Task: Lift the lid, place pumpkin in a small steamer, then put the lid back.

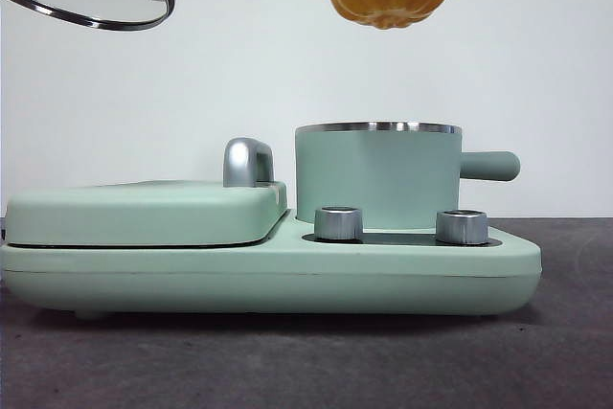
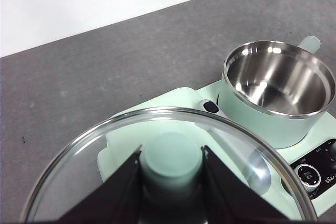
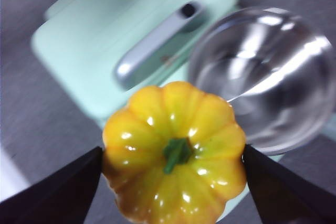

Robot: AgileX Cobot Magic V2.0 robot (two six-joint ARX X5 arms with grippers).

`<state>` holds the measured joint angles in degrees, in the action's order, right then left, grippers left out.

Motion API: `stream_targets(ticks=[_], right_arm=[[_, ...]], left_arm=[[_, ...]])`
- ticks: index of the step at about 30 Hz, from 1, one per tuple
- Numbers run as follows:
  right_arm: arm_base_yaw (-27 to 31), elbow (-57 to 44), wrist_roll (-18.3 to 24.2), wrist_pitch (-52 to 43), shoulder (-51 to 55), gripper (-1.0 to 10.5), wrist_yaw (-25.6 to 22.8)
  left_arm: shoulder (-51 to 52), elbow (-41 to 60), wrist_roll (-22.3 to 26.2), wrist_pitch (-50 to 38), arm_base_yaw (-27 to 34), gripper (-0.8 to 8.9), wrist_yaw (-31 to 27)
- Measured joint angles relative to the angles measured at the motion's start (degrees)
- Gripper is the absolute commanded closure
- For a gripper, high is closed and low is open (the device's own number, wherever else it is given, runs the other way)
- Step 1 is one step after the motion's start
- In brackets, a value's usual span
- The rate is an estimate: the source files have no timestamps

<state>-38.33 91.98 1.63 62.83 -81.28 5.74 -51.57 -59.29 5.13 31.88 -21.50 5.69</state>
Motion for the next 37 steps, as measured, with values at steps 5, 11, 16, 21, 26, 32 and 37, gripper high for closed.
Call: stream_targets(ticks=[5, 11, 16, 21, 26, 32, 37], right_arm=[[3.9, 5.0, 0.2, 0.2, -6.4, 5.8, 0.0], [6.3, 11.5, 1.5, 0.4, -15.0, 5.8, -1.2], [7.5, 15.7, 2.2, 0.9, -21.8, 5.8, -1.5], [8.0, 16.6, 2.7, 1.0, -25.9, 5.8, -1.5], [8.4, 16.6, 3.1, 0.6, -28.7, 5.8, -2.8], [8.8, 16.7, 3.1, 0.3, -32.9, 5.8, -2.8], [8.8, 16.7, 3.1, -0.6, -34.6, 5.8, -2.8]], left_arm=[[0.0, 0.0, 0.0, 0.0, 0.0, 8.04, 0.0], [0.0, 0.0, 0.0, 0.0, 0.0, 8.04, 0.0], [0.0, 0.0, 0.0, 0.0, 0.0, 8.04, 0.0], [0.0, 0.0, 0.0, 0.0, 0.0, 8.04, 0.0], [0.0, 0.0, 0.0, 0.0, 0.0, 8.04, 0.0], [-0.3, 0.0, 0.0, 0.0, 0.0, 8.04, 0.0], [-0.9, 0.0, 0.0, 0.0, 0.0, 8.04, 0.0]])
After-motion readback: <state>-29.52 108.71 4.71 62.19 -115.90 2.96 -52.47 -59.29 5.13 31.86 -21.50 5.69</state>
